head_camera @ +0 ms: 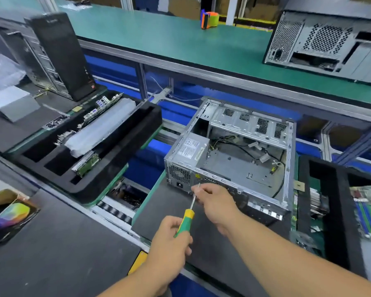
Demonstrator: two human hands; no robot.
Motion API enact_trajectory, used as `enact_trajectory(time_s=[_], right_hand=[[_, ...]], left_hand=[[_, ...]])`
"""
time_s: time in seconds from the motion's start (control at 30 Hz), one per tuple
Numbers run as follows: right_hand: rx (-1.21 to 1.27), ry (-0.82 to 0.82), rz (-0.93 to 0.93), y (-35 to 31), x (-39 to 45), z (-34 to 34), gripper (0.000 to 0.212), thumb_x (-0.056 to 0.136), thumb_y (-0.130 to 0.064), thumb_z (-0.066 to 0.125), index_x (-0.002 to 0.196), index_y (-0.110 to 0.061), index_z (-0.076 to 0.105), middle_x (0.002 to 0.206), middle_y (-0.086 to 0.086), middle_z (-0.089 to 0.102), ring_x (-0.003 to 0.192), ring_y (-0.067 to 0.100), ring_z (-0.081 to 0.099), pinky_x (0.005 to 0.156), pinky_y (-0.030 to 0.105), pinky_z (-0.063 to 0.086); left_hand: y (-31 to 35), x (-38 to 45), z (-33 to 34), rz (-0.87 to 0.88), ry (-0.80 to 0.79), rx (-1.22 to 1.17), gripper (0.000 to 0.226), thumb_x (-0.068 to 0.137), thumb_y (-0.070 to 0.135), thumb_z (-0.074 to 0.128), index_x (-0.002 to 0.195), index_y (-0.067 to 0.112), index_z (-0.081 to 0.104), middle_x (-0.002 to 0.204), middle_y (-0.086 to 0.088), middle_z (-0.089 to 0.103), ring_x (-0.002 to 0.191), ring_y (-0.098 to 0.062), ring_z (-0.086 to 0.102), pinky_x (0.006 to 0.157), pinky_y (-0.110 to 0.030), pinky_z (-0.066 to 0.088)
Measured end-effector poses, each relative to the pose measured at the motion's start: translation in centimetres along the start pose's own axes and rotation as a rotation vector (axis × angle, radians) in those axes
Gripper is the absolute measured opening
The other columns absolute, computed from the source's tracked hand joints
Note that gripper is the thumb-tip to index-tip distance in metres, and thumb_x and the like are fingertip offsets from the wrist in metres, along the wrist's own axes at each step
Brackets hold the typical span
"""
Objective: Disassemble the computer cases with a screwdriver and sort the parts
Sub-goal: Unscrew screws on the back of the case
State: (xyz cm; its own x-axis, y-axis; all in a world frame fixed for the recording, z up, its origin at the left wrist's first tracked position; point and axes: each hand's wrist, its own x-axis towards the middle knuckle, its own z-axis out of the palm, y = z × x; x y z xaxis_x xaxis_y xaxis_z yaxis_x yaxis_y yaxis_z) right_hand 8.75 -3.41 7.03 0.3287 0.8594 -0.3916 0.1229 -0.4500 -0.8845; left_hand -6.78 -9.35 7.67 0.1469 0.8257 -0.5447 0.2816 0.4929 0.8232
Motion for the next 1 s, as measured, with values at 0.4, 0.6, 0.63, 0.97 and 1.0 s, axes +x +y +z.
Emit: enact_trajectory(time_s=[0.4, 0.6, 0.63, 0.97, 1.0], right_hand=[[0.110, 0.140, 0.045, -0.6, 1.1, 2.2, 0.015, 0.095, -0.033, 0.071, 0.093, -0.021, 0.081, 0.095, -0.010, 0.076, 0.085, 0.007, 0.061, 0.072, 0.020, 0.044], [0.172, 0.204, 0.067, -0.1, 0.9, 2.6, 0.011, 0.094, -0.028, 0.072, 0.094, -0.021, 0.081, 0.102, -0.011, 0.077, 0.103, 0.007, 0.065, 0.076, 0.019, 0.044], [0.172, 0.206, 0.069, -0.1, 0.8, 2.6, 0.011, 0.094, -0.028, 0.072, 0.094, -0.022, 0.082, 0.102, -0.013, 0.077, 0.103, 0.005, 0.065, 0.076, 0.018, 0.043], [0.196, 0.186, 0.045, 1.1, 0.0, 3.1, 0.012, 0.093, -0.020, 0.070, 0.091, -0.020, 0.082, 0.096, -0.010, 0.079, 0.099, 0.005, 0.069, 0.076, 0.015, 0.047], [0.201, 0.182, 0.041, 1.2, -0.1, 3.1, 0.012, 0.093, -0.020, 0.070, 0.090, -0.020, 0.082, 0.094, -0.012, 0.079, 0.095, 0.001, 0.069, 0.072, 0.011, 0.047]], left_hand=[[1.1, 1.6, -3.2, 0.081, -0.143, 0.009, 0.014, 0.099, 0.009, 0.055, 0.108, 0.020, 0.054, 0.091, -0.012, 0.071, 0.061, -0.012, 0.063, 0.053, -0.031, 0.050], [0.7, 2.5, -4.4, 0.072, -0.267, -0.001, 0.013, 0.102, 0.012, 0.056, 0.111, 0.021, 0.054, 0.098, -0.012, 0.070, 0.065, -0.012, 0.064, 0.059, -0.029, 0.057], [0.7, 2.6, -4.5, 0.068, -0.285, -0.016, 0.013, 0.102, 0.012, 0.056, 0.111, 0.021, 0.053, 0.099, -0.013, 0.070, 0.066, -0.013, 0.064, 0.060, -0.031, 0.057], [1.5, 3.9, -4.6, -0.005, -0.393, -0.014, 0.009, 0.106, 0.017, 0.054, 0.115, 0.022, 0.054, 0.113, -0.009, 0.071, 0.081, -0.021, 0.072, 0.068, -0.035, 0.064], [1.4, 4.0, -4.6, -0.008, -0.393, -0.012, 0.010, 0.106, 0.017, 0.054, 0.115, 0.022, 0.054, 0.113, -0.009, 0.071, 0.081, -0.021, 0.073, 0.068, -0.036, 0.064]])
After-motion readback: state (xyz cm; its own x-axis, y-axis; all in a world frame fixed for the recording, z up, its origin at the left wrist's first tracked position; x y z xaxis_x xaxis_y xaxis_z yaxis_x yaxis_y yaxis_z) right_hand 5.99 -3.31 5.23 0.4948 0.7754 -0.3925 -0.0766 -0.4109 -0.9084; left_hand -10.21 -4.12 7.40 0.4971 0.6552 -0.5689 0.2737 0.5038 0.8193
